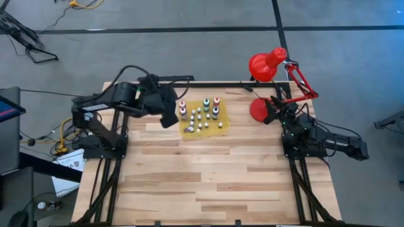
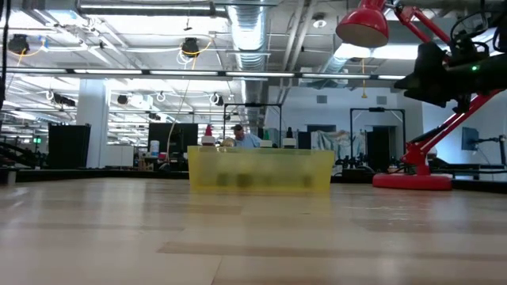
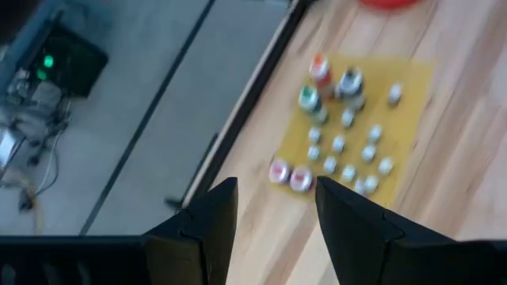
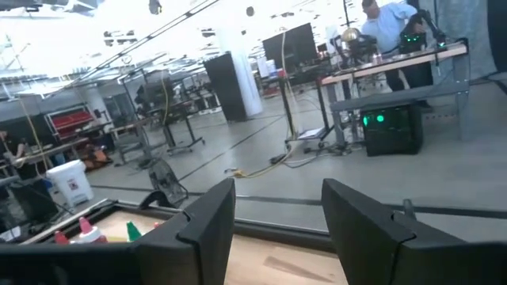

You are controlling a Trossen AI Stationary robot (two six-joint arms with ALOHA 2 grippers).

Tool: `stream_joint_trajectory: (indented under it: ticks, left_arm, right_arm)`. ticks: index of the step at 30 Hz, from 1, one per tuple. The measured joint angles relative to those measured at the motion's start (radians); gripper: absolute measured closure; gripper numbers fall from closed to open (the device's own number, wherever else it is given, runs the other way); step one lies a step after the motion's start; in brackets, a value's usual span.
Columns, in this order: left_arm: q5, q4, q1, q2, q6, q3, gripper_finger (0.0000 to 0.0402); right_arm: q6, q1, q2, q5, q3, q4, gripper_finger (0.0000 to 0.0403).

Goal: Pick & Place food coloring
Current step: Return to Home Position

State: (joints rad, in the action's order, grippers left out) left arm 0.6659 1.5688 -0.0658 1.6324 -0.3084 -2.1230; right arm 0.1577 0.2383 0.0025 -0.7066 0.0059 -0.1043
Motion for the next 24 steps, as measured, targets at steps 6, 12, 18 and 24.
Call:
stream_joint_trajectory:
  ticks: [6,12,18,24]
  left_arm:
    - [0.029,-0.189,0.014,-0.150,-0.054,0.438,0.0237]
    - [-0.256,-0.765,0.018,-0.308,0.150,0.931,0.0237]
    - [-0.584,-1.440,0.045,-0.489,0.320,1.391,0.0237]
    - [-0.551,-1.699,0.084,-0.720,0.293,1.702,0.0237]
  right_arm:
    - [0.000,0.000,0.000,0.000,0.000,0.000,0.0219]
    - [0.000,0.000,0.000,0.000,0.000,0.000,0.0218]
    - [0.000,0.000,0.000,0.000,0.000,0.000,0.0221]
    - [0.000,0.000,0.000,0.001,0.000,0.000,0.0221]
